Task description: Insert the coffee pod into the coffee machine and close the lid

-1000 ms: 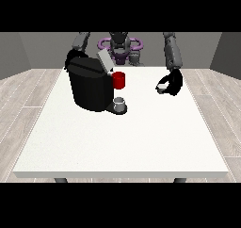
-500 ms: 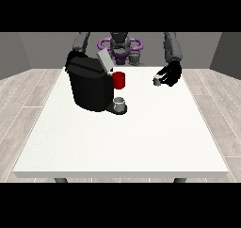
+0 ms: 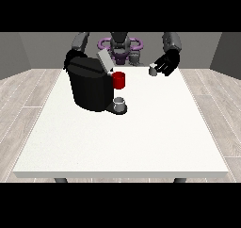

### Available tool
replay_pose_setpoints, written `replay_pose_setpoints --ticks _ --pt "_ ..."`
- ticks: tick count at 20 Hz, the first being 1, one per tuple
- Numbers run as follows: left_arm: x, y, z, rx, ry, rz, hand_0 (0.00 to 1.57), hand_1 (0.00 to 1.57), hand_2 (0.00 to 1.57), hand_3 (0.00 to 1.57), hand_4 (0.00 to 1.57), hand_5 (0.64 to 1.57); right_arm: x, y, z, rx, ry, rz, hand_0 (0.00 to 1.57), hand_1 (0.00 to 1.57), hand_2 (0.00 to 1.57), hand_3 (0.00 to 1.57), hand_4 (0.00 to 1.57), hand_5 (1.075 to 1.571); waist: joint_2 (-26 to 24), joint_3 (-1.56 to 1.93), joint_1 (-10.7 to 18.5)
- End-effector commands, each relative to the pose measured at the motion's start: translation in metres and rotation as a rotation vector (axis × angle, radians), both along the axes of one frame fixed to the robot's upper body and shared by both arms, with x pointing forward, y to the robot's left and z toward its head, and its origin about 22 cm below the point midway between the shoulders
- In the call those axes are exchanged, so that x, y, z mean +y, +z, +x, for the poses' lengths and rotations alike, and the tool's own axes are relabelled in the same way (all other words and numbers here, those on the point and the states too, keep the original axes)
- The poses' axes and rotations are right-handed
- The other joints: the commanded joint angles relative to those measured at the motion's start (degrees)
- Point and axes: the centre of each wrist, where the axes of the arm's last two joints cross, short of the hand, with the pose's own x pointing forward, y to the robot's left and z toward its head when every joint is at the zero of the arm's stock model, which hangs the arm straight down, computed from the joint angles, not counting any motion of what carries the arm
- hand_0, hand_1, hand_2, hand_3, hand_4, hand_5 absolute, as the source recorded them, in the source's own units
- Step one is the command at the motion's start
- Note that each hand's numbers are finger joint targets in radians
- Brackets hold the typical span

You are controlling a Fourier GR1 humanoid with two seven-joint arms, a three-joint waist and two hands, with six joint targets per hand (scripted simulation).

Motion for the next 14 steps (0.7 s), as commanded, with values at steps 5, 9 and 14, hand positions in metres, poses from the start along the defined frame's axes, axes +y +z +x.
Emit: replay_pose_setpoints --ticks 5,9,14 --pt "-0.029 0.05 0.022 -0.019 0.015 -0.016 1.25 1.25 1.33 1.28 0.54 1.571 0.014 0.028 0.018 -0.045 0.039 0.002 0.0 0.0 0.0 0.0 0.5 1.571 1.1 -0.02 -3.1" --pt "-0.027 0.077 0.027 -0.079 0.093 -0.013 1.02 1.02 1.21 1.23 0.5 1.571 0.025 0.014 0.0 -0.034 0.092 -0.011 0.0 0.0 0.0 0.0 0.51 1.571 1.2 -0.03 -7.2" --pt "-0.025 0.103 0.031 -0.094 0.094 -0.056 1.24 1.24 1.26 1.2 0.48 1.571 0.023 0.03 0.007 -0.054 0.065 -0.029 0.0 0.0 0.0 0.0 0.51 1.571 2.1 -0.03 -7.7"
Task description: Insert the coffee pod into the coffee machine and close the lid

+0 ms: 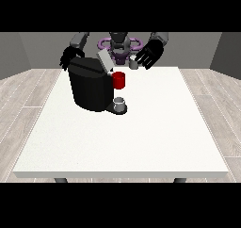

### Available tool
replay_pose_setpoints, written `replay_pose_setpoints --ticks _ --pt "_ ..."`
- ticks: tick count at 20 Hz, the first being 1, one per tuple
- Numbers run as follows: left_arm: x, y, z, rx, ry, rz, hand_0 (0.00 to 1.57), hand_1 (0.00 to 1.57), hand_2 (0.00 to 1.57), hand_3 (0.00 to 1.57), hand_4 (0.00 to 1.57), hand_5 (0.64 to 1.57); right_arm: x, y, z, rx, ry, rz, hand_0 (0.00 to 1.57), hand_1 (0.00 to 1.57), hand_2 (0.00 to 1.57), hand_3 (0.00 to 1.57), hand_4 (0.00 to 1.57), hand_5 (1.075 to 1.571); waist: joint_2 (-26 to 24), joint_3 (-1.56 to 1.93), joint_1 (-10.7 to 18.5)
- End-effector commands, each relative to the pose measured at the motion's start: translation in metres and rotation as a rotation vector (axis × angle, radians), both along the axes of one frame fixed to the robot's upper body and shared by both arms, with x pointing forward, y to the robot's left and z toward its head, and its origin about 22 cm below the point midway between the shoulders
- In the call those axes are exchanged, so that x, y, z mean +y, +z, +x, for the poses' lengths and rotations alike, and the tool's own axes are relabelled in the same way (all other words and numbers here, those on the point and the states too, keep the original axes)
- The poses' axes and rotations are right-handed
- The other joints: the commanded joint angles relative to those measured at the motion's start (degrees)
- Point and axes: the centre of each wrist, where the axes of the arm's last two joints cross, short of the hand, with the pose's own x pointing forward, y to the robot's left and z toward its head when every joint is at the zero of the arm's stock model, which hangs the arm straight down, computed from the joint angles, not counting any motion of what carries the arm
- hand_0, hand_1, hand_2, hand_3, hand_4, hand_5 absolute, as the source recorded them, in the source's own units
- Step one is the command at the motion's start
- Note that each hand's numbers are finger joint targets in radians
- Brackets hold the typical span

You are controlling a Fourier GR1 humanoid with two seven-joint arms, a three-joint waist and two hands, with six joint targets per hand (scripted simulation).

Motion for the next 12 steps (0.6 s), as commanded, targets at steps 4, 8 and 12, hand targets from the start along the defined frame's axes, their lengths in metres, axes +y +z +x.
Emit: replay_pose_setpoints --ticks 4,8,12 --pt "0.003 0.051 0.004 -0.091 -0.002 0.001 1.26 1.26 1.32 1.25 0.52 1.571 0.011 0.012 0.003 -0.06 -0.012 -0.021 0.0 0.0 0.0 0.0 0.54 1.571 4.4 0.0 -2.0" --pt "-0.018 0.052 0.008 -0.085 0.011 0.025 1.26 1.26 1.31 1.24 0.51 1.571 -0.007 0.014 0.006 -0.081 0.0 -0.016 0.0 0.0 0.0 0.0 0.46 1.571 4.4 0.03 -2.9" --pt "-0.023 0.059 0.008 -0.119 -0.01 0.031 1.28 1.28 1.3 1.24 0.49 1.571 -0.002 0.016 0.012 -0.094 -0.055 -0.013 0.0 0.0 0.0 0.0 0.52 1.571 6.1 0.03 -1.0"
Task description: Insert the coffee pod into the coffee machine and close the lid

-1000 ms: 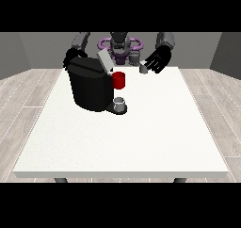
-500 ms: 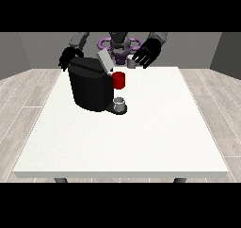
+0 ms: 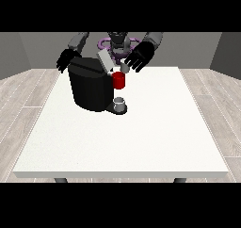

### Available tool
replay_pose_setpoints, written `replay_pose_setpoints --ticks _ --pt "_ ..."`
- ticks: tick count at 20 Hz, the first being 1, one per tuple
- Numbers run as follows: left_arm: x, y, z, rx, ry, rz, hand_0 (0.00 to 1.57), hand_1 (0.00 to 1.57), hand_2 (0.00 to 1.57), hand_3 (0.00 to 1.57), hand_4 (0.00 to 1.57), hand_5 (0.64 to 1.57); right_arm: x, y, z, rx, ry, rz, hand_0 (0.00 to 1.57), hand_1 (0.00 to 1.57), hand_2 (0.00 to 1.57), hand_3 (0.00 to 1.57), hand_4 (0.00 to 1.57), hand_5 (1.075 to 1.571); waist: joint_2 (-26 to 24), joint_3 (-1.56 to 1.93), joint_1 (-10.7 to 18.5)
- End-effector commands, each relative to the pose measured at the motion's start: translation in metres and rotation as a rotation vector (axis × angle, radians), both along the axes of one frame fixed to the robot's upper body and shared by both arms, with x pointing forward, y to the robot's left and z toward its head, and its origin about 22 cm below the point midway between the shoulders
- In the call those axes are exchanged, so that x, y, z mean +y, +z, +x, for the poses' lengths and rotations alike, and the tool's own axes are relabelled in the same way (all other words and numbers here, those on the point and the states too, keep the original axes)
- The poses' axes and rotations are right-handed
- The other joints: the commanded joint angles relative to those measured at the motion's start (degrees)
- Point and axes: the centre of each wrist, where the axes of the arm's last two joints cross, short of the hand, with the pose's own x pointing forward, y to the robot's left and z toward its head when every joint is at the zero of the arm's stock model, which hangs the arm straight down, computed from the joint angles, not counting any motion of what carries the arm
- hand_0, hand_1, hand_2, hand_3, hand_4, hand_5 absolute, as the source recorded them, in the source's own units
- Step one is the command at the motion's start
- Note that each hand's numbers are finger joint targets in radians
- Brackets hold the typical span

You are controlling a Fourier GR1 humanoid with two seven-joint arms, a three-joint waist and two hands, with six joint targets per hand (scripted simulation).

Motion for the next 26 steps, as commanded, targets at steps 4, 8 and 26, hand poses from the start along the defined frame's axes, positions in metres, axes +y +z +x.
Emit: replay_pose_setpoints --ticks 4,8,26 --pt "-0.025 -0.001 0.006 0.033 0.016 0.013 1.29 1.29 1.32 1.22 0.5 1.571 0.004 0.013 0.005 0.007 0.018 -0.001 0.0 0.0 0.0 0.0 0.51 1.571 0.6 0.01 -1.7" --pt "-0.044 -0.018 0.007 0.068 -0.023 0.005 1.32 1.32 1.33 1.23 0.51 1.571 0.0 0.001 0.004 0.031 -0.015 0.019 0.0 0.0 0.0 0.0 0.5 1.571 -0.7 0.01 0.5" --pt "-0.043 -0.011 0.006 0.022 -0.064 0.054 1.19 1.19 1.25 1.18 0.49 1.571 -0.005 -0.008 0.003 0.008 -0.063 0.053 0.0 0.0 0.0 0.0 0.43 1.571 0.7 0.01 2.6"
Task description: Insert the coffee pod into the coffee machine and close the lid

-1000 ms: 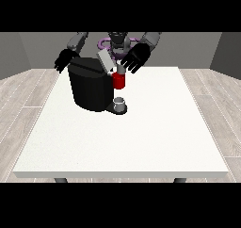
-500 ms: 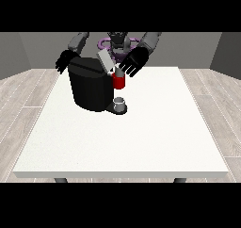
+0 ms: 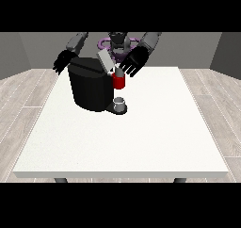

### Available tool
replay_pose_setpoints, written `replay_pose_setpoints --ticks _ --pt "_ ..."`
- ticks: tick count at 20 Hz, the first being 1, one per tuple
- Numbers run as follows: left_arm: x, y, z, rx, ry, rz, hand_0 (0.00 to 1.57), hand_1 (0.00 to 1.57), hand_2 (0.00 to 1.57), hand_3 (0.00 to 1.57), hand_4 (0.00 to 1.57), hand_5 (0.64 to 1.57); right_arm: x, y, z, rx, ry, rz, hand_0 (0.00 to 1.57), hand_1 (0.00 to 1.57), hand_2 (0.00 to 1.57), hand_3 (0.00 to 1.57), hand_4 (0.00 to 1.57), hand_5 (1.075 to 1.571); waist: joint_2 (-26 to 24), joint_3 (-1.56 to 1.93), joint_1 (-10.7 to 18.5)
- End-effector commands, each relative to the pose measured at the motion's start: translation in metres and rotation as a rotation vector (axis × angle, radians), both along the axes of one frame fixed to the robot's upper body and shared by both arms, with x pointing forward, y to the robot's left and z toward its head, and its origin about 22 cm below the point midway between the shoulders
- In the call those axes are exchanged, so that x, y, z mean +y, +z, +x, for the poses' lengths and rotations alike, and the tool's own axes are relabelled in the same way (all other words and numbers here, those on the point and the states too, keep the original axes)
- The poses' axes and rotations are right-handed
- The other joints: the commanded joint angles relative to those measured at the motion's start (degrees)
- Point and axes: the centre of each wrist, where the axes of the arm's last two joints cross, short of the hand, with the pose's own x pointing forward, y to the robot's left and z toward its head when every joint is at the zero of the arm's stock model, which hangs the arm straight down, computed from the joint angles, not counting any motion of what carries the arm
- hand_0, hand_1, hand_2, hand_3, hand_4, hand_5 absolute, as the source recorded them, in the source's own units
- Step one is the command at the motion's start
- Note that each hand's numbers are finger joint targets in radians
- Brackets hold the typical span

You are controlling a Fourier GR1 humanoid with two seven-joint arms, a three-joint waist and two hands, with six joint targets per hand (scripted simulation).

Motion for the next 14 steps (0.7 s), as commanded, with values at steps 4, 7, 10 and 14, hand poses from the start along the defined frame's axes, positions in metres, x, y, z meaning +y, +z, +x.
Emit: replay_pose_setpoints --ticks 4,7,10,14 --pt "0.017 -0.008 0.0 0.063 0.008 -0.007 1.25 1.25 1.28 1.18 0.48 1.571 -0.001 -0.007 -0.011 0.027 0.021 -0.01 0.0 0.0 0.0 0.0 0.45 1.571 -1.0 -0.02 -1.1" --pt "0.017 -0.026 -0.001 0.043 0.021 -0.025 1.22 1.22 1.27 1.17 0.48 1.571 0.011 0.006 -0.009 -0.014 0.014 0.0 0.0 0.0 0.0 0.0 0.4 1.571 0.6 -0.03 -1.4" --pt "0.001 -0.009 0.001 0.054 -0.007 0.003 1.21 1.21 1.24 1.12 0.46 1.571 0.004 -0.004 -0.007 0.012 0.002 -0.016 0.0 0.0 0.0 0.0 0.37 1.571 -0.1 -0.01 -0.6" --pt "0.016 -0.02 -0.002 0.055 0.026 0.024 1.15 1.15 1.18 1.02 0.45 1.571 -0.009 -0.002 -0.012 0.019 0.005 -0.002 0.0 0.0 0.0 0.0 0.4 1.571 -1.0 -0.01 -1.3"
